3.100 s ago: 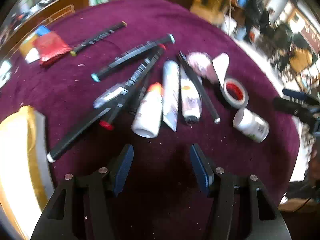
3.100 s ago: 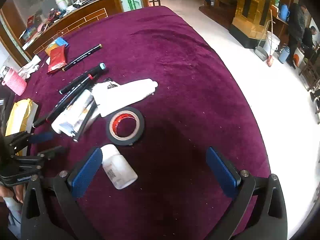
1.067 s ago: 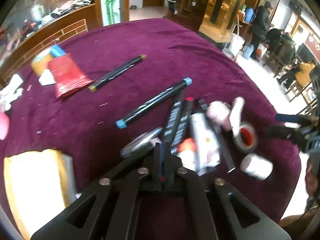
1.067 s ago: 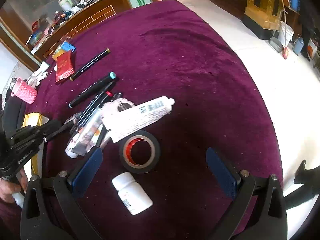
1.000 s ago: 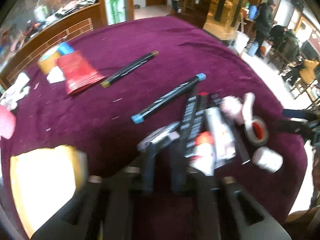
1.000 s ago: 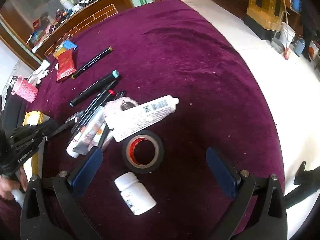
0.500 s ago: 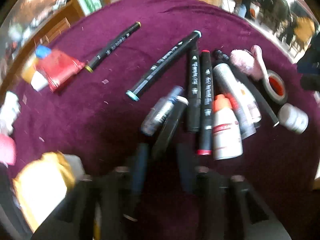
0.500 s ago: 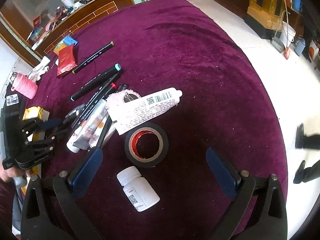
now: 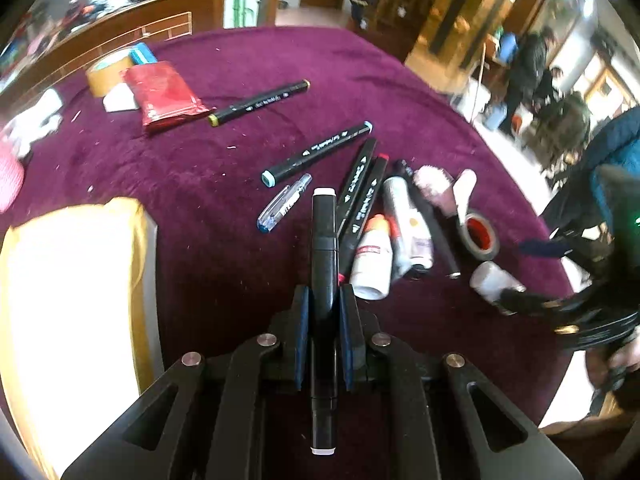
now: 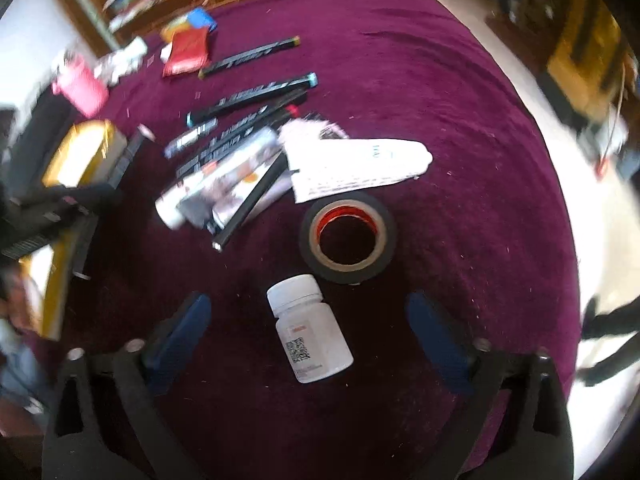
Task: Organize objects
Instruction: 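Hold the black marker in the left gripper while the right gripper grasps the white pill bottle, then lower the marker into the white tray with the left gripper while the right gripper sets the bottle beside it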
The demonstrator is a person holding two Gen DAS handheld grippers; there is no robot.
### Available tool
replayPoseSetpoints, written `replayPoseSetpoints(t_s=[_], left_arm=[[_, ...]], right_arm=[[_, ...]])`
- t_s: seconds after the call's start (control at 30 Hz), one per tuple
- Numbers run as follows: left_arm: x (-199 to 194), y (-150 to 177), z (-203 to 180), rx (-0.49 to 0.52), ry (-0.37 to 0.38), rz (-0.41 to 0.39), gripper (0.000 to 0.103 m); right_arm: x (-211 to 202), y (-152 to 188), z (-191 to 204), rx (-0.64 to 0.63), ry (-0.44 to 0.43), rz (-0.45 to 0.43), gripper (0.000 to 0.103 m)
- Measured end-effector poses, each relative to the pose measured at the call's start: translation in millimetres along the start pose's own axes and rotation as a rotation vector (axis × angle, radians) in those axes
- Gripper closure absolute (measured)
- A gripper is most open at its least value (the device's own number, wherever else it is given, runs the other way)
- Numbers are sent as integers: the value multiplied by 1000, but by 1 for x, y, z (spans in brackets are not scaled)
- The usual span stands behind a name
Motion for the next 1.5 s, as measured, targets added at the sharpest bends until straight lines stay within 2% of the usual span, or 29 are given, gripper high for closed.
replayPoseSetpoints(t_s=[0.03,0.07,0.1,0.13,0.2,0.37,0.47,0.57,0.7,0.9,1.07,1.17,1.33,1.5], left_arm=[[-5,2,0,-8,4,-11,92],[-8,3,0,-18,10,-23,92],[-15,5,-1,-30,18,-39,92],[-19,7,-1,-38,18,-50,92],[-29,11,-2,-59,19,-76,92],[-59,22,7,-119,35,-147,92],[-81,30,19,-158,43,-181,92],[-99,35,32,-186,40,-201,92],[-121,41,62,-241,15,-220,92],[-133,38,116,-271,-58,-196,92],[-109,36,163,-370,-22,-157,92],[-92,33,182,-404,-2,-144,92],[-68,28,199,-423,18,-129,92],[-55,26,210,-452,32,-123,92]], right_arm=[[5,1,4,-23,20,10,18],[10,2,7,-36,32,19,29],[16,3,8,-42,42,29,45],[24,5,8,-43,50,50,55],[24,6,6,-32,55,38,72],[19,11,1,63,-57,80,72],[7,11,4,126,-167,100,72],[-12,6,24,166,-280,101,72],[-41,-15,66,174,-421,93,72],[-60,-70,169,132,-567,116,72],[-37,-109,237,115,-516,139,72],[-12,-123,268,99,-424,152,72],[20,-133,286,77,-292,164,72],[35,-134,281,87,-231,165,72]])
Point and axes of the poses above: each gripper's, at about its wrist camera, not at the fingertips, and x roughly the way its jaws point, z to its left, y to its underside, the point moved 6 cm from there along x, roughly the way its jaws point, and after that the axes turned 13 degrees about y, right-handed, at the moved point
